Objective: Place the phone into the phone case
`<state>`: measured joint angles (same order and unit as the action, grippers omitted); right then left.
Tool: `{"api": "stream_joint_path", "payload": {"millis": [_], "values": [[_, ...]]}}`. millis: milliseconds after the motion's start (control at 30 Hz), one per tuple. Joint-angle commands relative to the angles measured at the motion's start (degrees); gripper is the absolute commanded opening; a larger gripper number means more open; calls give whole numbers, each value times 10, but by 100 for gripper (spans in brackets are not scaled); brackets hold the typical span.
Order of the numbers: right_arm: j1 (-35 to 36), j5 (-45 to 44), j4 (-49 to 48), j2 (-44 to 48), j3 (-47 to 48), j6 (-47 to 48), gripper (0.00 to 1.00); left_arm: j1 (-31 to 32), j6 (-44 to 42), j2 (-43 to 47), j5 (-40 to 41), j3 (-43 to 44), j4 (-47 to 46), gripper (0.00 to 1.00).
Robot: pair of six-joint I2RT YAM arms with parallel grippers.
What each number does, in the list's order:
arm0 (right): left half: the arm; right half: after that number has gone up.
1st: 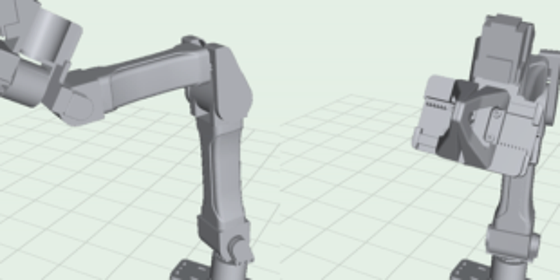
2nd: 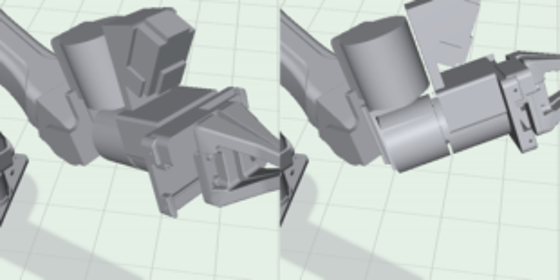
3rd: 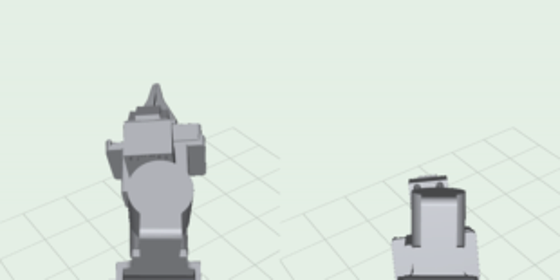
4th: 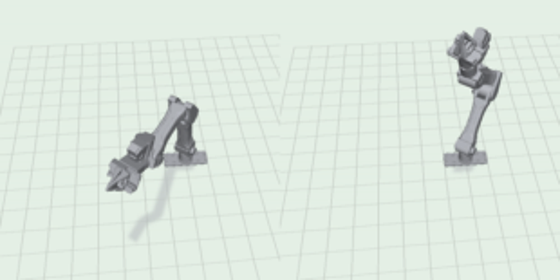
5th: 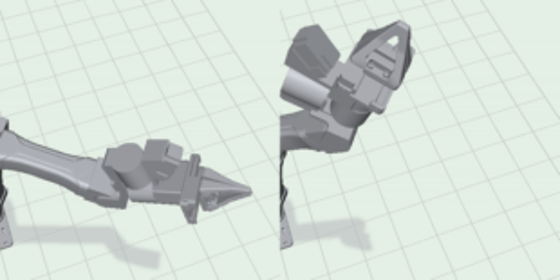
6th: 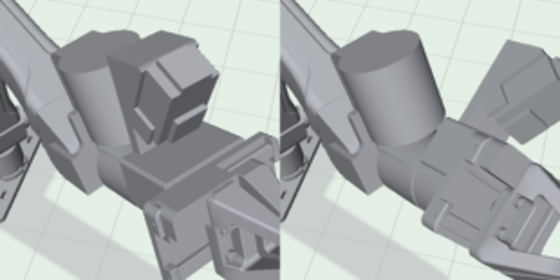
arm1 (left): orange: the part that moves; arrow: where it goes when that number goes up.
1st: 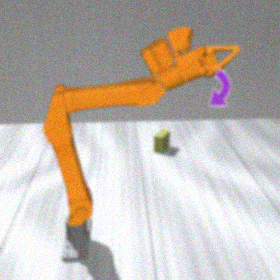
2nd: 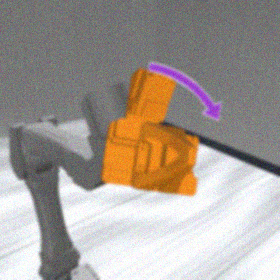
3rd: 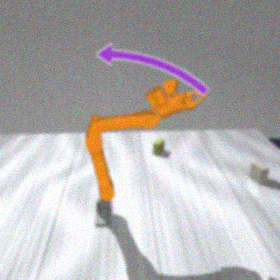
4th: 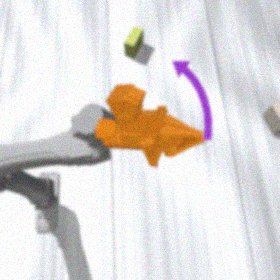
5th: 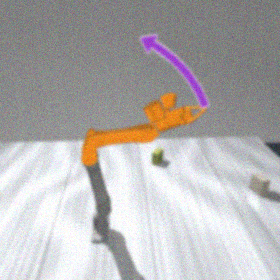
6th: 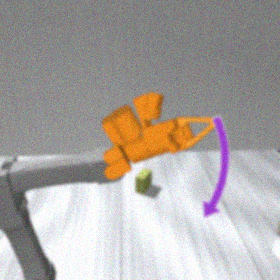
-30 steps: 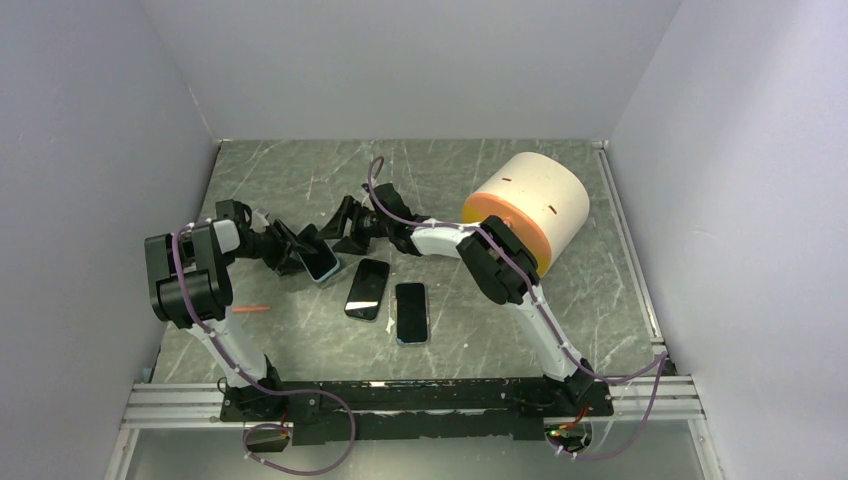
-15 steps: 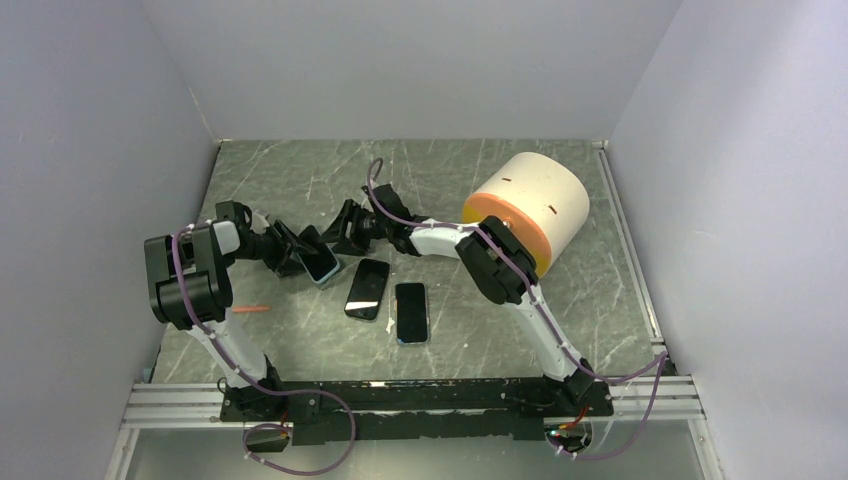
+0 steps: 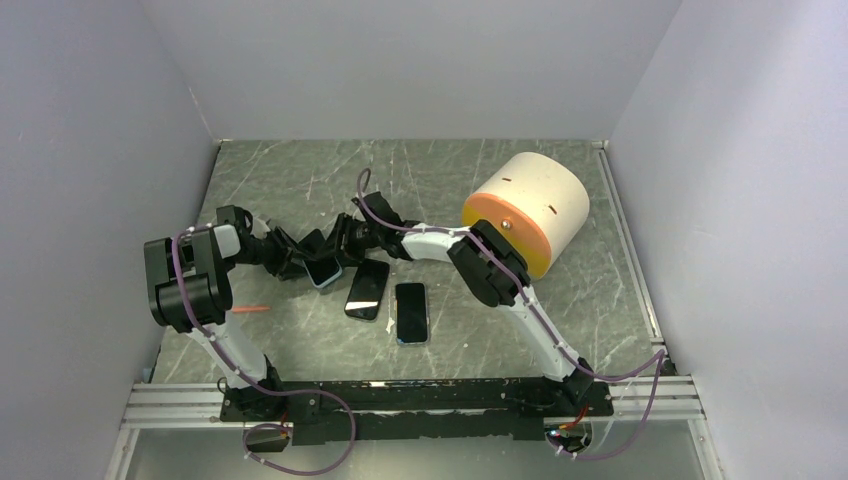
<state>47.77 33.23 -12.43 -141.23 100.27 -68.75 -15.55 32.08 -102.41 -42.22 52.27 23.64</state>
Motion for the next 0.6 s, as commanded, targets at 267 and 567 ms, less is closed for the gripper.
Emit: {"api": "stream_joint_path", "payload": {"millis": [267,567], "values": [[22,21,-73,56,-25,-7,15,17,-9,21,-8,0,23,46],[20,7,-28,74,-6,39,0,14,-11,32,4,6,33,47]]}}
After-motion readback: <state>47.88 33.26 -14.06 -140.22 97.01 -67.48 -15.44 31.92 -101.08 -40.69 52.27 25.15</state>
